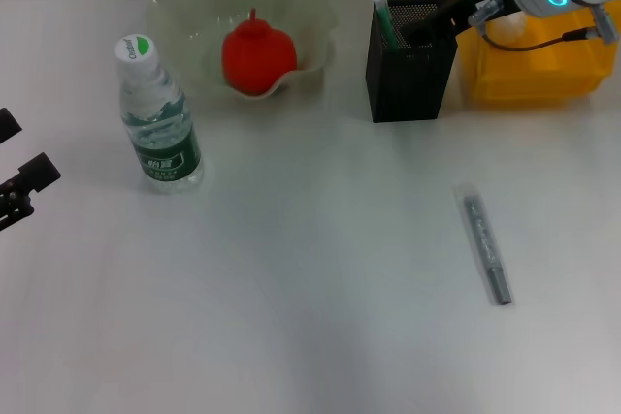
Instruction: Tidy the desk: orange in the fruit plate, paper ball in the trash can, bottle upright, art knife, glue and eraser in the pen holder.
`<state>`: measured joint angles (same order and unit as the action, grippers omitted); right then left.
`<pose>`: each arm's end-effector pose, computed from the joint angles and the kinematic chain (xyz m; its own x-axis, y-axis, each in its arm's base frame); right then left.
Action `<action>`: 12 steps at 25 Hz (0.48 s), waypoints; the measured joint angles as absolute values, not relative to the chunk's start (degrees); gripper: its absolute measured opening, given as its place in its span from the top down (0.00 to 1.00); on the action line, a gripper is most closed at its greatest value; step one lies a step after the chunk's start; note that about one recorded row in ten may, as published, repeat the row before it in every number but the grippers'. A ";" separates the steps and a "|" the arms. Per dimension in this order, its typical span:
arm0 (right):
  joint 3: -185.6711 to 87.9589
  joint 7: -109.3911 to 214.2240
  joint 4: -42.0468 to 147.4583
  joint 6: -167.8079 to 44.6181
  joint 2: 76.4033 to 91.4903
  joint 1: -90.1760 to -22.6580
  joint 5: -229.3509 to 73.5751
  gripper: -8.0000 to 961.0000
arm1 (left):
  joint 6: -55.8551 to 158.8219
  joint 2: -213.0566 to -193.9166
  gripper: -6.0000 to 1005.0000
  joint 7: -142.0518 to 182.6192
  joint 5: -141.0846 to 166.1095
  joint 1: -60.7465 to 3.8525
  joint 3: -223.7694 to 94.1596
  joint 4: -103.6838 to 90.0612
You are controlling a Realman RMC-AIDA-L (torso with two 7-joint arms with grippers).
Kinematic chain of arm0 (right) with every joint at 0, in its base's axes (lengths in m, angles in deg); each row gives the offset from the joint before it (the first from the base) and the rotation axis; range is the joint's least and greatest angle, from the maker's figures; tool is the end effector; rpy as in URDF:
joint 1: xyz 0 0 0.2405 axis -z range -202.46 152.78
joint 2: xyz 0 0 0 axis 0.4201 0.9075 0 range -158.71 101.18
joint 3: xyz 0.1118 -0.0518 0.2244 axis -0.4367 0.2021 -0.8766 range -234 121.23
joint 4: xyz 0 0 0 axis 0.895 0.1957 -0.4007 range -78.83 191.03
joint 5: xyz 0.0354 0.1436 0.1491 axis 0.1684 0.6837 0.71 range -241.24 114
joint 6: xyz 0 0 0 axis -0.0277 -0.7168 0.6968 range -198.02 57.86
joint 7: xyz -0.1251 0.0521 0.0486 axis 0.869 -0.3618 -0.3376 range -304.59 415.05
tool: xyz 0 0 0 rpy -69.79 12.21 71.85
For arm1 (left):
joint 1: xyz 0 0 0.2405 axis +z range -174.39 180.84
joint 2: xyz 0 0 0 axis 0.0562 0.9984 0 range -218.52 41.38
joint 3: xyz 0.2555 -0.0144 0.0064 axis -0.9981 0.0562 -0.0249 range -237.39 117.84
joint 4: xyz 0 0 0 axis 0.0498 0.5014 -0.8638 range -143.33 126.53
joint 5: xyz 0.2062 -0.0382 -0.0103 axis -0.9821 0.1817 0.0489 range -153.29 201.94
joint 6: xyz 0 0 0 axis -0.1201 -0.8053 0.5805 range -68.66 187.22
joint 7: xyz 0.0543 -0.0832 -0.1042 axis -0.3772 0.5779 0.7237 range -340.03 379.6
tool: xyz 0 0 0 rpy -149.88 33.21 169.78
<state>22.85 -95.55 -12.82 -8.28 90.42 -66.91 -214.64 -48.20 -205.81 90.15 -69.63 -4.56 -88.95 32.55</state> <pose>0.1386 0.4311 -0.0006 0.8419 -0.5313 -0.0941 -0.4646 -0.6251 -0.6272 -0.3291 0.2159 0.0828 0.5812 0.1374 0.8021 0.5847 -0.7561 -0.2941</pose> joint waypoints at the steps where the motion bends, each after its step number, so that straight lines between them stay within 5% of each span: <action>1: 22.73 -95.62 -13.13 -7.78 90.42 -66.92 -214.64 0.56 | -48.21 -205.82 0.19 90.13 -69.63 -4.60 -88.95 32.55; 6: 22.05 -97.80 -18.14 -0.41 90.41 -66.99 -214.74 0.41 | -48.22 -205.75 0.19 89.55 -69.86 -4.97 -88.95 32.55; 12: 21.87 -105.77 -30.60 17.04 90.41 -66.32 -216.31 0.41 | -48.69 -205.35 0.19 87.78 -71.52 -5.39 -89.03 32.81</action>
<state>21.87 -105.77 -30.60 17.04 90.41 -66.32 -216.31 -48.69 -205.35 87.78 -71.52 -5.39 -89.03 32.81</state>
